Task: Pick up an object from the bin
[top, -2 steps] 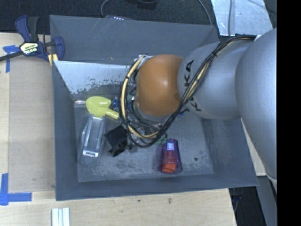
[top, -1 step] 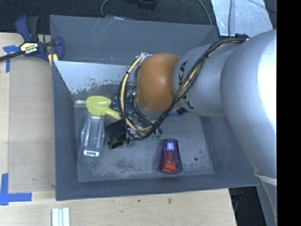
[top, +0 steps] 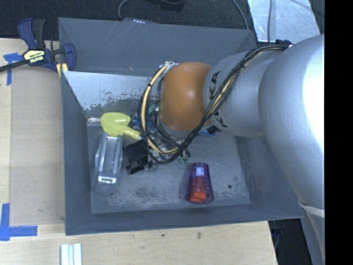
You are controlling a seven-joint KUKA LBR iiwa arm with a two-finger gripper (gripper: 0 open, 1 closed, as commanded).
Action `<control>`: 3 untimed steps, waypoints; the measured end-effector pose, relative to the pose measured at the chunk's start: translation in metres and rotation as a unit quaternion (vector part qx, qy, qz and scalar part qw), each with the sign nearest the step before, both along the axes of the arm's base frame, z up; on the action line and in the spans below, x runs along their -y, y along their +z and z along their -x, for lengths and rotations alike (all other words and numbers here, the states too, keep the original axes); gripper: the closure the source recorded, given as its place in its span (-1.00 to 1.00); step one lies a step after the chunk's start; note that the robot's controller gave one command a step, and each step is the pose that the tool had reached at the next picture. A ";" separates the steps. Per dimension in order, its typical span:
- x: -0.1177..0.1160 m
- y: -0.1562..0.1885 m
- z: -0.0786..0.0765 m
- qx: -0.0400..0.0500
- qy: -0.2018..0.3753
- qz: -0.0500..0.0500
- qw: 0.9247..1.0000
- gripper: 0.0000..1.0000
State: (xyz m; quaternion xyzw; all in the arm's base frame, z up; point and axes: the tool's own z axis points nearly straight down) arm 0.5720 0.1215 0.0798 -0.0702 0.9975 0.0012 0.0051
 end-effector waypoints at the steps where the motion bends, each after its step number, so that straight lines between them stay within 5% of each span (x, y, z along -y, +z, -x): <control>1: -0.008 0.098 0.007 0.000 -0.001 0.000 1.000 1.00; 2: -0.008 0.098 0.007 0.000 -0.001 0.000 1.000 1.00; 3: -0.011 0.142 0.011 -0.003 -0.003 0.001 1.000 1.00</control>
Offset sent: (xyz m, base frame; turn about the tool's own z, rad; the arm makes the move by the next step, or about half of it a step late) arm 0.0000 0.0000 0.0000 0.0000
